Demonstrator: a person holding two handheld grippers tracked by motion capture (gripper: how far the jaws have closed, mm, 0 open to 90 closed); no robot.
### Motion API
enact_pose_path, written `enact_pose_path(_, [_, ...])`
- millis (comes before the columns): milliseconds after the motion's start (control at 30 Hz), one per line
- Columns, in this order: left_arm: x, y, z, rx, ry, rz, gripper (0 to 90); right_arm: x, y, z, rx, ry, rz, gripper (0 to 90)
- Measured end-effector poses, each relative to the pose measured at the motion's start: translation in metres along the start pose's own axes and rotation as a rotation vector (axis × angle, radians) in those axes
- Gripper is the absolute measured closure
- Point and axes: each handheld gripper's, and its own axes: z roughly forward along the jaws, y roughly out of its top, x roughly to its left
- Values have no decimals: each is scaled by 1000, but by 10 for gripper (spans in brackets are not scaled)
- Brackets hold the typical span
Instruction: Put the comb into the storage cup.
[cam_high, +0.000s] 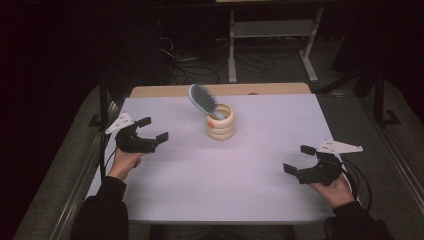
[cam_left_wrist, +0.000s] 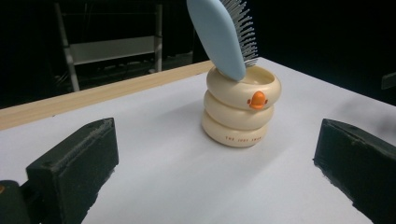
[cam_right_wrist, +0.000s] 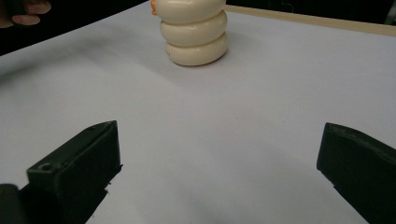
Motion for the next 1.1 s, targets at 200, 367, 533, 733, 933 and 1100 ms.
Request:
enact_pose_path(200, [3,-7,-10,1,14,-4,0,0,0,0,1,-1,-1,0])
enact_pose_path(367, [3,-15,-19,-4,18,-4,0,0,0,0,1,-2,0,0])
enact_pose_path(533, [5,-21,-30,-20,29,-18,0,0,0,0,-1,-1,-1,0])
enact_pose_path(733, [7,-29,-41,-31,47,-24,0,0,0,0,-1,-1,-2,0])
enact_pose_path(933, [8,-37,-50,-22,64,14,0,0,0,0,0,2,-3,0])
enact_pose_path(1100, [7,-44,-55,-9,59,19,0,0,0,0,0,4,-3,0])
